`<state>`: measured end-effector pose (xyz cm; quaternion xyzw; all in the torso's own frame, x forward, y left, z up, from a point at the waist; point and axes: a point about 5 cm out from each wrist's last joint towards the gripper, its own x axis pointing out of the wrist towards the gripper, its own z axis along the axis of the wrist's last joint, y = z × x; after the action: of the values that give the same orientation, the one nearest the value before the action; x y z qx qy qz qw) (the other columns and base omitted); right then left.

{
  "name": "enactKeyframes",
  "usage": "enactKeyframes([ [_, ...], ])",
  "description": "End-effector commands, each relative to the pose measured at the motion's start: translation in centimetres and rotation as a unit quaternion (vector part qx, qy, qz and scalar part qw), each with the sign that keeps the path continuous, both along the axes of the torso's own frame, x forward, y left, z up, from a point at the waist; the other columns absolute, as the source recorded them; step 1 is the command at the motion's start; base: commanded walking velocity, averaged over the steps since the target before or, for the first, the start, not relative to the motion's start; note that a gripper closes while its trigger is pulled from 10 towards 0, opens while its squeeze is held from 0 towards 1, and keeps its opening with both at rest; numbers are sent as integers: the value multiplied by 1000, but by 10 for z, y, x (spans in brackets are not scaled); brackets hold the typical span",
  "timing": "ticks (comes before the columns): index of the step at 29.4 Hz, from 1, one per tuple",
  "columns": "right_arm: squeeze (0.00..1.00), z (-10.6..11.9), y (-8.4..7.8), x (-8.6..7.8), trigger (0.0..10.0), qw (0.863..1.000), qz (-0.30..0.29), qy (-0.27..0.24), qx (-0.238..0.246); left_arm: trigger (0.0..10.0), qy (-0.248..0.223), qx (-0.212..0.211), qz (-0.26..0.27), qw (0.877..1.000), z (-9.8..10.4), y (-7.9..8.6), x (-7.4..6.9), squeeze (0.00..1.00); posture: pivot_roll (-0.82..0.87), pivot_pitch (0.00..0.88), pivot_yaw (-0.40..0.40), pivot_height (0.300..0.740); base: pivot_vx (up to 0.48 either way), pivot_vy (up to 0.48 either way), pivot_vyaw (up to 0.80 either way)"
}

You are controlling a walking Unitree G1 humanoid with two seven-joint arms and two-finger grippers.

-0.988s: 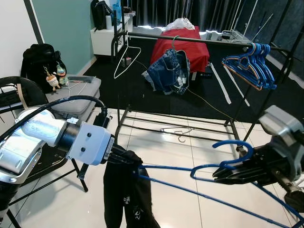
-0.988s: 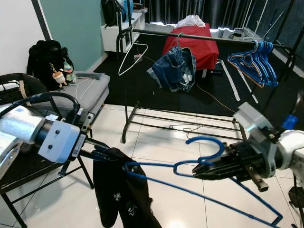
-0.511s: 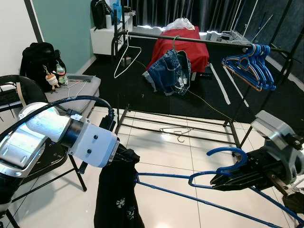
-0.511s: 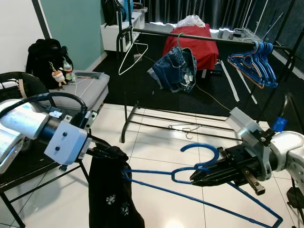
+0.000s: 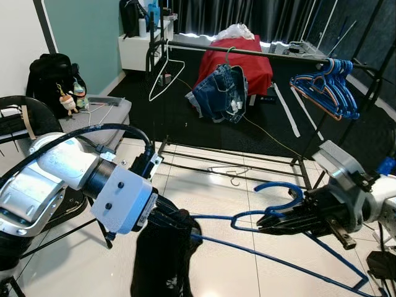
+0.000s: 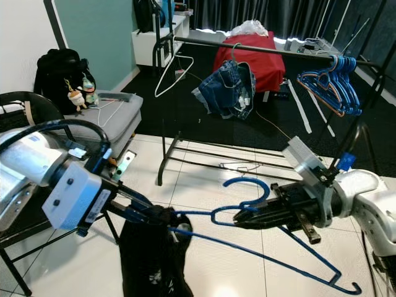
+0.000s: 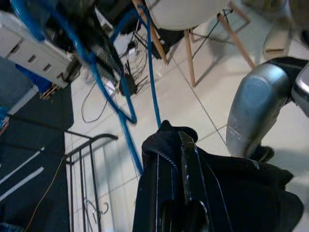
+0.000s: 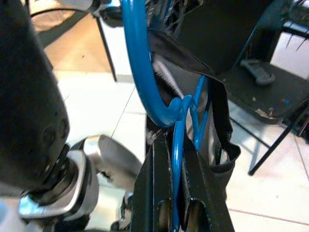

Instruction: Hang hanger

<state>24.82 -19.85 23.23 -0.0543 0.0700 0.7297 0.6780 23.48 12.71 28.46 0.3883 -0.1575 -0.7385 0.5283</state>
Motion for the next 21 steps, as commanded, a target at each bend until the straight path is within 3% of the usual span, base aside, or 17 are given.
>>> enactKeyframes([
  [1,0,2,2,1,10000,1000,-1,-11,1,10000,-2,-4,-17,1000,2,-3,-4,0,-84,0,-63,736,0,0,0],
  [3,0,0,6,-1,10000,1000,9,-3,4,10000,-6,2,-18,1000,2,-4,-3,0,-83,0,-62,736,0,0,0],
  [6,0,-2,10,-11,10000,998,53,25,-2,10000,-42,30,18,999,-2,-3,11,0,-88,0,-61,736,0,0,0],
  [15,0,-5,3,-17,10000,995,80,51,-31,10000,-98,62,85,990,-4,5,35,0,-89,0,-61,736,0,0,0],
  [21,0,-6,2,-17,10000,994,83,56,-35,10000,-95,61,67,991,-4,0,33,0,-90,0,-64,736,0,0,0],
])
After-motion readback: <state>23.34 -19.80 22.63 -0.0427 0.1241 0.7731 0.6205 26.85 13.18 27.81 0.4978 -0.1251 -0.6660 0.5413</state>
